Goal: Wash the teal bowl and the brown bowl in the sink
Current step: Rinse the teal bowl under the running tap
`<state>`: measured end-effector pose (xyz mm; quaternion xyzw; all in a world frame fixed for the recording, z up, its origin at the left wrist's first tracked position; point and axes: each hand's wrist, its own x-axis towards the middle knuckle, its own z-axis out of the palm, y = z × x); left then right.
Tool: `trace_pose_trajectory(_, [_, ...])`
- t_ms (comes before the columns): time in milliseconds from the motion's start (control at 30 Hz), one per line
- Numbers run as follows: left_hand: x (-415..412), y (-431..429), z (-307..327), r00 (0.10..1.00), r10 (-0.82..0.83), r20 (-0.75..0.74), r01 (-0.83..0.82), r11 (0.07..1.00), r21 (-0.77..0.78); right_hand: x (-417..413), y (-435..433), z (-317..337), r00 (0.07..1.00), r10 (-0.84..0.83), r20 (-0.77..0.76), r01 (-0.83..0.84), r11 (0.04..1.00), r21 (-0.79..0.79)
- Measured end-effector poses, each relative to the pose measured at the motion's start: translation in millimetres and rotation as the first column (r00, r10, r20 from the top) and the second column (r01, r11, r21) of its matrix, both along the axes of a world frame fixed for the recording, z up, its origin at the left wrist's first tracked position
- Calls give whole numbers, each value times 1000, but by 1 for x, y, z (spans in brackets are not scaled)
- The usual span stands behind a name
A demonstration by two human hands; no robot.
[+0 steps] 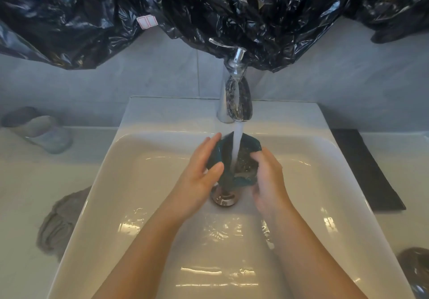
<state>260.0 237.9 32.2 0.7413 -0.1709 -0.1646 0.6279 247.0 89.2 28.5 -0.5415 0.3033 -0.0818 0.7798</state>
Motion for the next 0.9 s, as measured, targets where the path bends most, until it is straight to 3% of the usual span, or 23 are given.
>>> trace_pose_trajectory(33, [-4, 0, 3, 979, -37, 198, -16, 966, 257, 0, -3, -3, 1000, -10, -17, 8, 995, -96])
trace_pose_trajectory(67, [-10, -1, 7, 894, -135, 426, -84, 885, 458, 0, -4, -4, 1000, -7, -31, 1, 980, -198])
trace_pose_trajectory(100, [-14, -1, 9, 742, -284, 607, -155, 809, 567, 0, -6, -6, 999, 0, -43, -12, 959, -282])
trace_pose_trajectory(133, [-16, -1, 9, 586, -435, 684, -193, 745, 639, -1, -7, -7, 999, 4, -50, -21, 943, -333])
trace_pose_trajectory(200, [-15, -1, 5, 431, -640, 635, -250, 592, 766, -2, -3, -7, 998, 24, -56, -43, 926, -375])
trace_pose_trajectory(267, [-10, -7, 4, 453, -734, 506, -337, 385, 859, -4, 4, -5, 996, 72, -53, -88, 908, -409])
trace_pose_trajectory(333, [-5, -16, -1, 470, -781, 411, -334, 273, 902, -4, 10, -4, 990, 135, -49, -143, 891, -430])
trace_pose_trajectory(367, [-3, -19, -2, 465, -795, 390, -289, 280, 915, -4, 11, -4, 987, 152, -51, -159, 884, -440])
trace_pose_trajectory(467, [3, -14, -8, 470, -762, 445, -78, 467, 881, -5, 7, -5, 989, 131, -71, -149, 889, -433])
trace_pose_trajectory(533, [9, -5, -12, 452, -773, 446, -15, 493, 870, -5, 2, -5, 988, 131, -76, -151, 889, -433])
trace_pose_trajectory(633, [14, 1, -8, 372, -789, 489, -81, 498, 864, -3, -5, -5, 989, 139, -40, -144, 922, -360])
trace_pose_trajectory(700, [15, 1, -7, 334, -755, 564, -193, 531, 825, -3, -6, -7, 987, 157, 21, -153, 980, -129])
trace_pose_trajectory(800, [8, -6, -12, 418, -602, 681, -250, 644, 723, -2, -2, -17, 970, 218, 108, -235, 953, 192])
trace_pose_trajectory(900, [7, -4, -21, 432, -562, 705, -250, 676, 693, -3, -2, -21, 965, 241, 101, -256, 948, 191])
